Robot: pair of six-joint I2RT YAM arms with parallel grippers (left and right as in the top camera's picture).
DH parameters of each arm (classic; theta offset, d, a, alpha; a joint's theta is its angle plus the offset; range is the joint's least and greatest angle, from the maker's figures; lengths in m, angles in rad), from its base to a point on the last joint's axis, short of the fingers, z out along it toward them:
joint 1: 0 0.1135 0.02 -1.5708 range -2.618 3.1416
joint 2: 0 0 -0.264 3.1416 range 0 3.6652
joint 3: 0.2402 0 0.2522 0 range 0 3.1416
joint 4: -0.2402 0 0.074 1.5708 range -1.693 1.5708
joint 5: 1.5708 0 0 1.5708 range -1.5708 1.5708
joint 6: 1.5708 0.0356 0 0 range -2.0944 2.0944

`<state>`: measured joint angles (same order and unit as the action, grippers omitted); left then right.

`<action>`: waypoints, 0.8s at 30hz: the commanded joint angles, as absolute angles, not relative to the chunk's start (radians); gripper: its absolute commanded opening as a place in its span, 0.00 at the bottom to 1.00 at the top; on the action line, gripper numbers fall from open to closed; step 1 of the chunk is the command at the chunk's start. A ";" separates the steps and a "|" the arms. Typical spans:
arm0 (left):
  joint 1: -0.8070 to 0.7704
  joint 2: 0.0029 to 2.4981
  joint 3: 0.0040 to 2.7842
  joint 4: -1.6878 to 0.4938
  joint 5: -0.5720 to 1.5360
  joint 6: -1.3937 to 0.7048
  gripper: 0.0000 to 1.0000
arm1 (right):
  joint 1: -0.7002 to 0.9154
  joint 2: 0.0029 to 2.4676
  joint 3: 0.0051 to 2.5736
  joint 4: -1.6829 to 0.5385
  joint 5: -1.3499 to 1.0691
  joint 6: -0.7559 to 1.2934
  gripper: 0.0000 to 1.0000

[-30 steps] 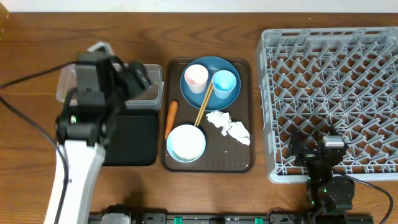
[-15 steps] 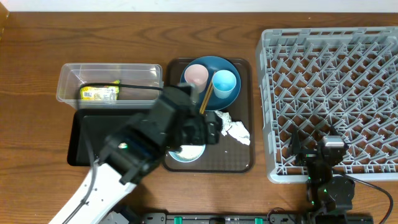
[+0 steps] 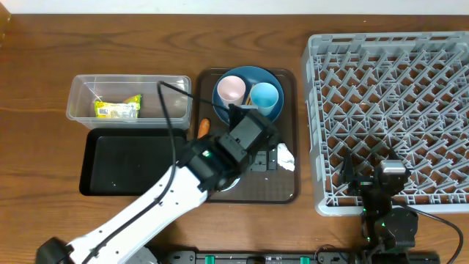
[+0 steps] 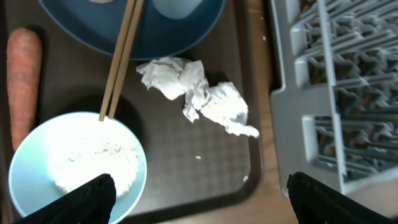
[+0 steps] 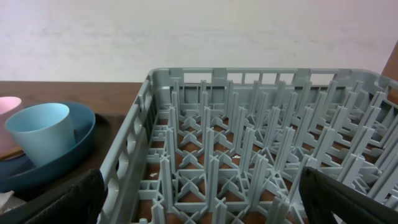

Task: Sort waste into correct bins and load items into the dishwasher rack
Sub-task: 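Move the left gripper back to the crumpled white tissue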

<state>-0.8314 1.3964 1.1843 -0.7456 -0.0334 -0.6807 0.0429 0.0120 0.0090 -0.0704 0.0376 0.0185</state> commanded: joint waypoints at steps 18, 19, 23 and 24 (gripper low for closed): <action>-0.833 1.713 1.187 -0.537 -0.158 -0.868 0.95 | 0.052 0.005 0.006 -0.072 0.041 0.022 0.99; -0.833 1.723 1.187 -0.522 -0.158 -0.874 0.98 | 0.052 0.005 0.006 -0.072 0.041 0.022 0.99; -0.833 1.746 1.187 -0.499 -0.159 -0.874 0.98 | 0.052 0.005 0.006 -0.072 0.041 0.022 0.99; -0.833 1.751 1.187 -0.489 -0.159 -0.874 0.99 | 0.052 0.005 0.006 -0.072 0.041 0.022 0.99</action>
